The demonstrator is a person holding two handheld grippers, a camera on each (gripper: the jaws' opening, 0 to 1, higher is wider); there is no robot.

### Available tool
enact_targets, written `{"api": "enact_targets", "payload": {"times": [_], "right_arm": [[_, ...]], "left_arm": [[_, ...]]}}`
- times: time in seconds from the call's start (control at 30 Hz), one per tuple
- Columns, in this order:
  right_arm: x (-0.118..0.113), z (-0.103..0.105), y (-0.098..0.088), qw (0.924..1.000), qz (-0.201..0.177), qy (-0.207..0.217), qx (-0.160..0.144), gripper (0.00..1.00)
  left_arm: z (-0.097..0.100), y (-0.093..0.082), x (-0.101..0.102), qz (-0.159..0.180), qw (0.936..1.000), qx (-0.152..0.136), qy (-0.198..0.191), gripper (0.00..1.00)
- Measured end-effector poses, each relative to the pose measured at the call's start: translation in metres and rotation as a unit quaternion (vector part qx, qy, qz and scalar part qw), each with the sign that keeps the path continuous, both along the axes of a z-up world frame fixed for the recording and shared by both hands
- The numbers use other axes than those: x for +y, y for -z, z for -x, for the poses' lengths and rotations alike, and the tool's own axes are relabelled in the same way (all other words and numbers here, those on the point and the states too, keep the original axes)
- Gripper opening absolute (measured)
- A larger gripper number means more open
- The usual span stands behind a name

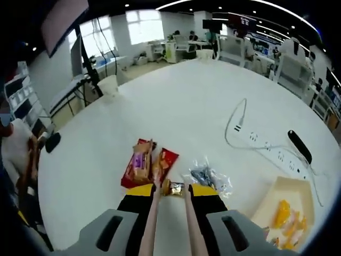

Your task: Place the target food into the container with the food tongs after gripping and lifting it, then release it inside without dropping or visibly crushing the food.

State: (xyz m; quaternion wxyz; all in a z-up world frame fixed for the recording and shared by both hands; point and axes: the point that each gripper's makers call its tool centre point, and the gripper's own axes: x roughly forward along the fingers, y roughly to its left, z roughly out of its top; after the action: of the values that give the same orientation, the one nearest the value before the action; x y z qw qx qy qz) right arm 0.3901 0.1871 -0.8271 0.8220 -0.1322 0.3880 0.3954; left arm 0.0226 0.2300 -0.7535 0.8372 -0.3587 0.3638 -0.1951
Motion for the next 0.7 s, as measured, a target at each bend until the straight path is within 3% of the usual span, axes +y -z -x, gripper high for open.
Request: {"api": "enact_targets", "payload": {"times": [0.7], "right_arm": [[0.001, -0.005, 0.011, 0.9992, 0.034, -0.005, -0.019, 0.24]], "left_arm": [[-0.005, 0.001, -0.003, 0.004, 1.0000, 0.004, 0.002, 0.45]]}}
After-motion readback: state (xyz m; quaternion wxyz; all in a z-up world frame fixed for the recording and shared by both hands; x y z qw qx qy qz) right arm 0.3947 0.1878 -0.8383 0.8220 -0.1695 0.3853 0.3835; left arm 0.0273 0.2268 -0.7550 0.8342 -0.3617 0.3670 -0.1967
